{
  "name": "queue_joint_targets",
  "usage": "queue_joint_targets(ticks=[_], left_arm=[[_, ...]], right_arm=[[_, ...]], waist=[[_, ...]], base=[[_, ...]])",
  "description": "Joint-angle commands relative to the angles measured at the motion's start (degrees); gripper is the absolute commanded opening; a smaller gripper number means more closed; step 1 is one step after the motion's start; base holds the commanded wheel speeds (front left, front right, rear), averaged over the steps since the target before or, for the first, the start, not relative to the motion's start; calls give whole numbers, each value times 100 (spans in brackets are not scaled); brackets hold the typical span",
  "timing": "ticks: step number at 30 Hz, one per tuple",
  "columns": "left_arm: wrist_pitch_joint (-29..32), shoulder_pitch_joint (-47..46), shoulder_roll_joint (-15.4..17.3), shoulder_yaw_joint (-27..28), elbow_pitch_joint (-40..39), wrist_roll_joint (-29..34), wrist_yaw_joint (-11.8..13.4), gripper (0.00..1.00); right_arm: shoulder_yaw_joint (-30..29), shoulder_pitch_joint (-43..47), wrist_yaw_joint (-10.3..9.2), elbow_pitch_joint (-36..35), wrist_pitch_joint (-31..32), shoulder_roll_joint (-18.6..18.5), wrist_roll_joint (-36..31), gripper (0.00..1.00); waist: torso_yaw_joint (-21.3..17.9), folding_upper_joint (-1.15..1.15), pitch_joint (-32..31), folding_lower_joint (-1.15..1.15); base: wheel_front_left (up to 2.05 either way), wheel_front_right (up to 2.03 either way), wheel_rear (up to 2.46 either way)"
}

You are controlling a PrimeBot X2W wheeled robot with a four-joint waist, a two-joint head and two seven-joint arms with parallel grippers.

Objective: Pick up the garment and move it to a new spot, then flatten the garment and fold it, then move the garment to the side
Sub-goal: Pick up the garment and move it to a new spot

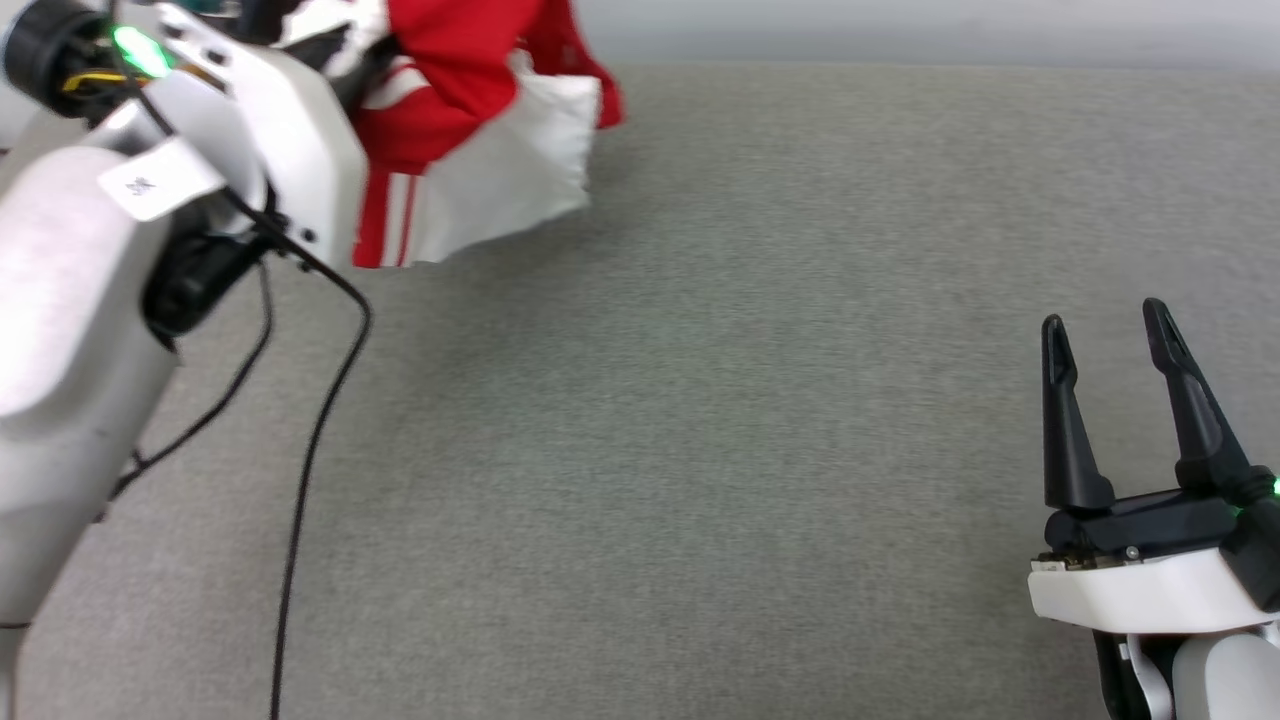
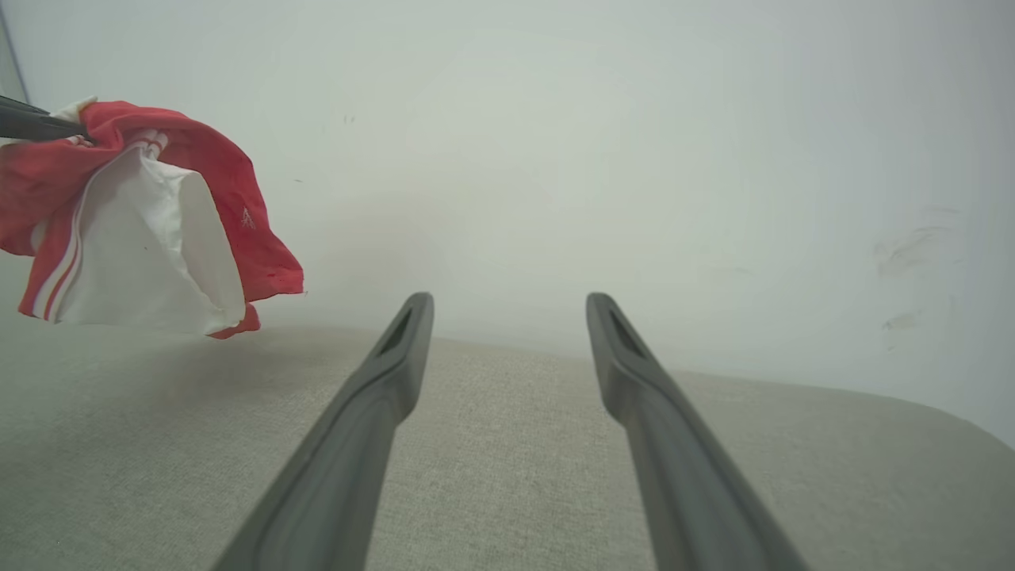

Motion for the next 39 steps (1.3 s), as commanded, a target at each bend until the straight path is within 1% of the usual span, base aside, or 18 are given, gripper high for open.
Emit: queue_joint_targets(ticks=[1, 2, 6, 10, 14, 19, 25, 29, 31, 32, 33, 34, 37, 39], left_arm=[[43, -86, -168, -98, -177, 26, 5, 0], [43, -86, -168, -98, -177, 26, 5, 0], [94, -144, -433, -371, -389, 136, -5, 0], [50, -6, -775, -730, -455, 213, -11, 0], [-34, 150, -1093, -1120, -330, 198, -18, 0], [-89, 394, -1411, -1811, 18, 103, -21, 0], [-129, 764, -1614, -2653, 450, -131, -23, 0], [-196, 981, -1688, -2963, 683, -258, -24, 0], [-322, 1021, -1717, -3011, 778, -288, -24, 0], [-413, 1009, -1735, -3009, 830, -282, -24, 38], [-561, 964, -1752, -2986, 872, -223, -24, 96], [-717, 959, -1798, -2933, 905, -224, -16, 100], [-1229, 981, -1917, -2761, 949, -210, 109, 100], [-1603, 1019, -1962, -2622, 942, -177, 262, 100]], right_arm=[[-19, 42, -4, 7, -12, 7, 83, 100], [-19, 42, -4, 7, -12, 7, 83, 100], [-45, 43, -4, 5, -12, 7, 177, 100], [-88, 32, -4, 8, -12, 7, 247, 100], [-131, 31, -4, 15, -12, 8, 287, 100], [-146, -14, -4, 29, -12, 7, 328, 100], [-160, -31, -4, 86, -12, 8, 334, 100], [-164, -36, -4, 137, -12, 7, 313, 100], [-167, -28, -4, 167, -12, 8, 299, 100], [-164, -9, -4, 177, -12, 8, 286, 100], [-161, 15, -4, 195, -12, 8, 272, 100], [-168, 42, -4, 215, -12, 8, 261, 100], [-191, 141, -4, 272, -12, 7, 232, 100], [-194, 224, -4, 309, -12, 8, 212, 100]], waist=[[-315, 0, -75, 0], [-315, 0, -75, 0], [-630, 0, -33, 0], [-890, 0, 62, 0], [-1033, 0, 156, 0], [-1090, 0, 253, 0], [-1049, 0, 299, 0], [-993, 0, 273, 0], [-956, 0, 223, 0], [-940, 0, 191, 0], [-923, 0, 145, 0], [-905, 0, 91, 0], [-839, 0, -101, 0], [-782, 0, -241, 0]], base=[[0, 0, 0], [0, 0, 0], [0, 0, 0], [0, 0, 0], [0, 0, 0], [0, 0, 0], [0, 0, 0], [0, 0, 0], [0, 0, 0], [0, 0, 0], [0, 0, 0], [0, 0, 0], [0, 0, 0], [0, 0, 0]])
